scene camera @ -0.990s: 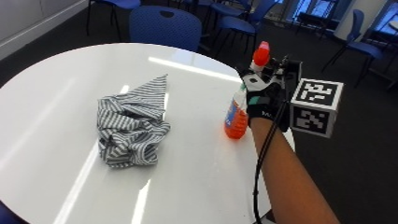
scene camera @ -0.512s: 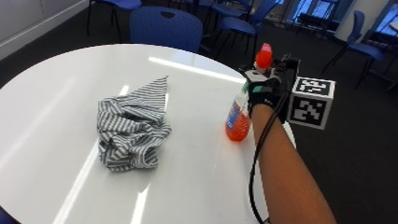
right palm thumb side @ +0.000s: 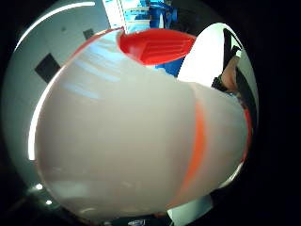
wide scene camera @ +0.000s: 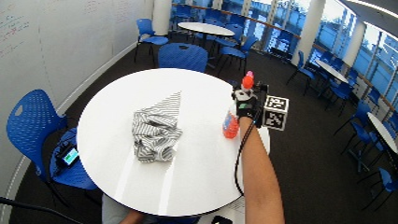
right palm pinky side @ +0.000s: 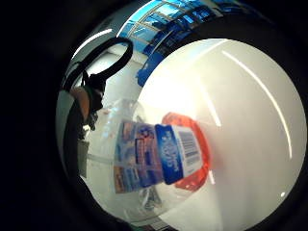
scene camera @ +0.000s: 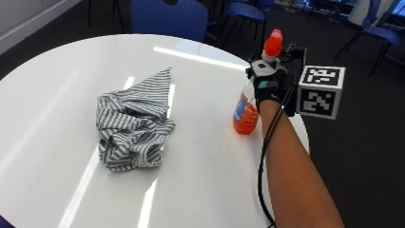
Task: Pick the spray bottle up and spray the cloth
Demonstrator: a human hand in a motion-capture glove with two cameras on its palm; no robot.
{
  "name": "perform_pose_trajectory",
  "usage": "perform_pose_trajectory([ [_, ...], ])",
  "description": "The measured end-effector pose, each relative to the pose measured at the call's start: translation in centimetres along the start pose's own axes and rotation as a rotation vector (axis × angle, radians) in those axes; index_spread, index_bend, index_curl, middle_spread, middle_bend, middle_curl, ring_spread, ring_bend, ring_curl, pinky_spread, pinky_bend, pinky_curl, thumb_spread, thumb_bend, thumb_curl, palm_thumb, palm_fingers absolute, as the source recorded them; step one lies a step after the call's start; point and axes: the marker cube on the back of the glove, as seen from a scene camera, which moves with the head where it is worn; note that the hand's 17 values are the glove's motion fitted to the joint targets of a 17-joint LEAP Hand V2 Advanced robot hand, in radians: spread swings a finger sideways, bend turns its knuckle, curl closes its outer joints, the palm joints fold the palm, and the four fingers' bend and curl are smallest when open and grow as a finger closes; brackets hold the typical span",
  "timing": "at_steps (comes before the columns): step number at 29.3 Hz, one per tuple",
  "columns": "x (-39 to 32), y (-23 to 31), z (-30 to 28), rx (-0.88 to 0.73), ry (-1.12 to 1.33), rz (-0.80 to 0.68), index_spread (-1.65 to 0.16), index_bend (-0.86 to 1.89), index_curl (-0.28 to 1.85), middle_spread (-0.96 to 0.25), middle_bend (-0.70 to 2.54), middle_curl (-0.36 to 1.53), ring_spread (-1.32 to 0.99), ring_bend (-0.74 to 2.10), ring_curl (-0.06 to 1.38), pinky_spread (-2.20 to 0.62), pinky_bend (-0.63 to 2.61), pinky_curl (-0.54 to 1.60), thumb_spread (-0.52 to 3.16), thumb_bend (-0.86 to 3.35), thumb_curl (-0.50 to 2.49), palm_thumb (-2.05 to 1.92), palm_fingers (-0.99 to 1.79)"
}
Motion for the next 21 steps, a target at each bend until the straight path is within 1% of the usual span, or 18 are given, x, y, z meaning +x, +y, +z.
perform_pose_trajectory([
  [1, -0.5, 0.0, -0.1, 0.008, 0.008, -0.022, -0.31, 0.21, 0.37, -0.23, 0.52, 0.48, -0.21, 0.53, 0.41, -0.1, 0.22, 0.28, 0.65, -0.04, 0.53, 0.95, 1.29],
  [5, -2.3, -0.2, -0.6, 0.042, 0.023, -0.101, -0.31, 0.2, 0.39, -0.23, 0.53, 0.48, -0.21, 0.54, 0.42, -0.16, 0.25, 0.3, 0.61, -0.03, 0.56, 0.94, 1.32],
  [9, -3.6, -0.2, -1.2, 0.068, 0.026, -0.141, -0.31, 0.2, 0.41, -0.23, 0.53, 0.49, -0.21, 0.55, 0.42, -0.19, 0.29, 0.32, 0.59, -0.03, 0.58, 0.93, 1.35],
  [13, -3.9, 0.0, -1.2, 0.079, 0.022, -0.151, -0.31, 0.2, 0.43, -0.23, 0.54, 0.5, -0.21, 0.56, 0.43, -0.21, 0.32, 0.34, 0.57, -0.03, 0.6, 0.93, 1.35],
  [21, -2.2, 0.1, -0.6, 0.069, 0.026, -0.12, -0.31, 0.21, 0.47, -0.23, 0.55, 0.5, -0.22, 0.58, 0.44, -0.23, 0.34, 0.36, 0.54, -0.03, 0.64, 0.92, 1.35],
])
